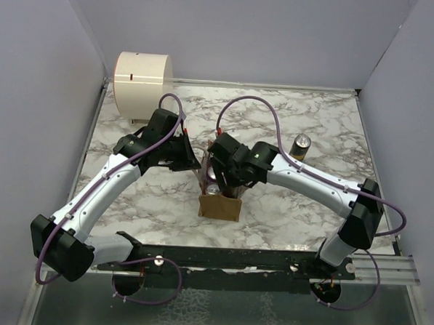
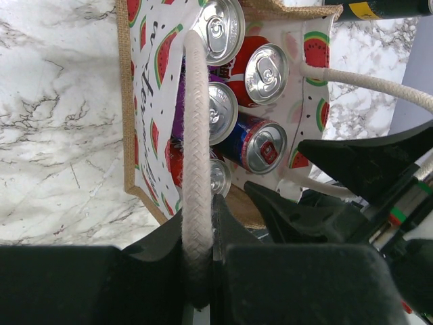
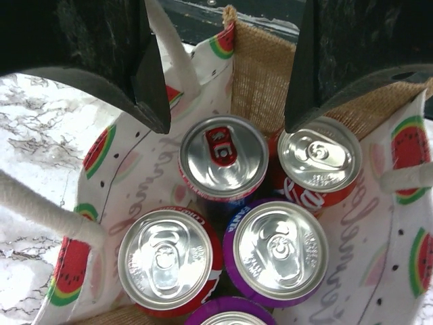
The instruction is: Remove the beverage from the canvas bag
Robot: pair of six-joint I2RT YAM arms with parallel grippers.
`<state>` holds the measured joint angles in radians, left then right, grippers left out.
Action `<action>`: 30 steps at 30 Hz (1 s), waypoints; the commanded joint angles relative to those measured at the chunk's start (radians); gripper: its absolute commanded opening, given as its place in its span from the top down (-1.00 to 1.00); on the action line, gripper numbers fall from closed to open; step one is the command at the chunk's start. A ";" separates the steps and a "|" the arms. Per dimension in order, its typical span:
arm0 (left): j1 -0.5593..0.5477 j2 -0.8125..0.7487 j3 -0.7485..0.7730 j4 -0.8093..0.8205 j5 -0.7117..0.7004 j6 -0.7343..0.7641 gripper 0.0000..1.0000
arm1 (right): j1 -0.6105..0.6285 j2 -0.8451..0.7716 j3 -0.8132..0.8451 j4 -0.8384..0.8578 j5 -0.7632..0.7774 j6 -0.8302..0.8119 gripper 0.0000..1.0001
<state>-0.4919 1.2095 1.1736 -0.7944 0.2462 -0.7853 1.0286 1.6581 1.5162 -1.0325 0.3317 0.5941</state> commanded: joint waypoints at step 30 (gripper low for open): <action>0.003 -0.007 0.018 0.003 -0.002 0.006 1.00 | -0.049 0.119 -0.095 0.180 -0.083 -0.082 -0.16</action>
<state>-0.4919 1.2098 1.1736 -0.7948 0.2462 -0.7849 0.9813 1.7653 1.4212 -0.8841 0.2813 0.5182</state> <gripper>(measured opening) 0.103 0.599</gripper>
